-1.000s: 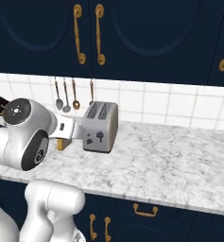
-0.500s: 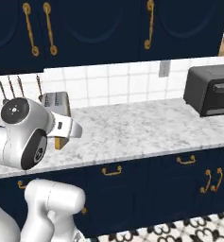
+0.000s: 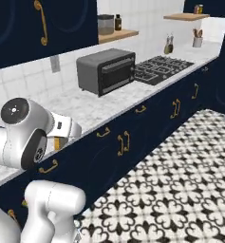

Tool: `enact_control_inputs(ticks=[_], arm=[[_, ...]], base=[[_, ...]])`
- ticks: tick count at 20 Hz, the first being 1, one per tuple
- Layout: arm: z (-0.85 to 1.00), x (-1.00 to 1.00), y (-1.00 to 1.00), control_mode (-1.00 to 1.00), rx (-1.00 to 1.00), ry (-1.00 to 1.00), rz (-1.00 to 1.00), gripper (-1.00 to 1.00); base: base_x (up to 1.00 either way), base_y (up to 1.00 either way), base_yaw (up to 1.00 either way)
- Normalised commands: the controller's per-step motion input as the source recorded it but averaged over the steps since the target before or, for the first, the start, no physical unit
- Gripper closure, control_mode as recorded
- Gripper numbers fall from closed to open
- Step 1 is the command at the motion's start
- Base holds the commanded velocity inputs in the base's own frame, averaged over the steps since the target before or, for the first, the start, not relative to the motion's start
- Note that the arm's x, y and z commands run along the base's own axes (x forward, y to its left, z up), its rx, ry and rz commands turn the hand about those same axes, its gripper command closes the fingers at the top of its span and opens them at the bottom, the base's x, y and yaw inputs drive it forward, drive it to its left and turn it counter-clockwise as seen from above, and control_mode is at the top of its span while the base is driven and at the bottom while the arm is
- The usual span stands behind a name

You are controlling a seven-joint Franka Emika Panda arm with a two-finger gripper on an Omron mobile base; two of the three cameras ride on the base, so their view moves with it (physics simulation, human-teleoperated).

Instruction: Start the toaster. Once the lever pops up, take the bread to the plate on the dining counter.

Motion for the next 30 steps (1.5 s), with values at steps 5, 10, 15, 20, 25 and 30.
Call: enact_control_inputs(ticks=[5, 10, 15, 20, 25, 30], arm=[[0.00, 0.00, 0.00, 1.00, 0.00, 0.00, 0.00, 1.00], [0.00, 0.00, 0.00, 1.00, 0.00, 0.00, 0.00, 1.00], [0.00, 0.00, 0.00, 1.00, 0.00, 0.00, 0.00, 1.00], [0.00, 0.00, 0.00, 1.00, 0.00, 0.00, 0.00, 1.00], [0.00, 0.00, 0.00, 1.00, 0.00, 0.00, 0.00, 1.00], [0.00, 0.00, 0.00, 1.00, 0.00, 0.00, 0.00, 1.00]], base=[[0.00, -0.16, -0.95], [0.00, -0.38, -0.89], [0.07, -0.56, -0.82], [0.28, -0.52, -0.77], [0.33, -0.35, -0.80], [0.41, -0.34, -0.77]])
